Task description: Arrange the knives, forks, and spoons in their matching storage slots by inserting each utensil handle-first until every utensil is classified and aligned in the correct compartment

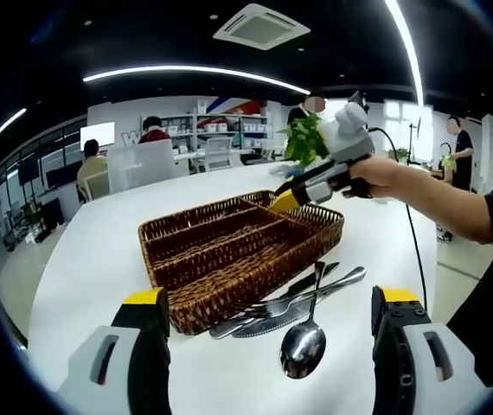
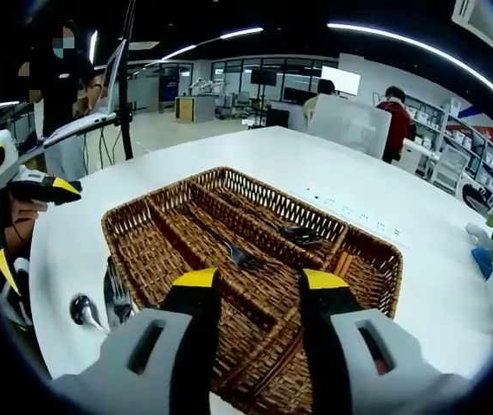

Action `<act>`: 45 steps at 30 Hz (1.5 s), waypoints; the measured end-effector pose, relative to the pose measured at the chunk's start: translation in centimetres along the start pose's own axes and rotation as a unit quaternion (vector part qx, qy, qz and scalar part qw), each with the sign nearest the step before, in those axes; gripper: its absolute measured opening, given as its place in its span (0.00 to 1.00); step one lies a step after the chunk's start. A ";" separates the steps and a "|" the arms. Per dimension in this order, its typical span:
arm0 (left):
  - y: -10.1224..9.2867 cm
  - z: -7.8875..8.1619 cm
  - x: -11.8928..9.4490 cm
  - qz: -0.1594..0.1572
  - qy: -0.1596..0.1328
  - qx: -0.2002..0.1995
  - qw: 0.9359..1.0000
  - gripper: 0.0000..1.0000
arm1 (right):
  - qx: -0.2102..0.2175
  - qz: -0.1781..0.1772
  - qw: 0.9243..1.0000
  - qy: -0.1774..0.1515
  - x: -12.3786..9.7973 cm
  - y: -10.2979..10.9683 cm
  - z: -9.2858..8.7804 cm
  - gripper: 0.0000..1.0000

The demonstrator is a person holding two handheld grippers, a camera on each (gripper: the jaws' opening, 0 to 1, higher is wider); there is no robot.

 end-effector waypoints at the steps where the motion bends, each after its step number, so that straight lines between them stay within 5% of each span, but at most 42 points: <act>1: 0.0 0.2 0.0 0.000 -0.002 0.001 1.000 0.99 | 0.001 0.000 1.000 -0.001 -0.2 0.0 0.0 0.39; 11: 0.0 0.6 0.2 -0.002 -0.005 0.005 1.000 0.99 | 0.042 -0.008 0.998 -0.044 -4.7 -0.3 -0.7 0.50; 45: 0.5 1.3 -0.4 0.015 -0.031 0.000 0.999 0.99 | 0.065 0.007 0.996 -0.067 -12.7 1.2 -5.0 0.89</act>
Point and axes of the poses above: the point that each gripper's makers call its tool centre point, and the gripper's own axes: x roughly forward along the fingers, y roughly to its left, z roughly out of its top, the point moved 1 cm from there along -x, roughly backward along the fingers, and after that the axes turned 10 degrees about -z, right-handed, at the moved point
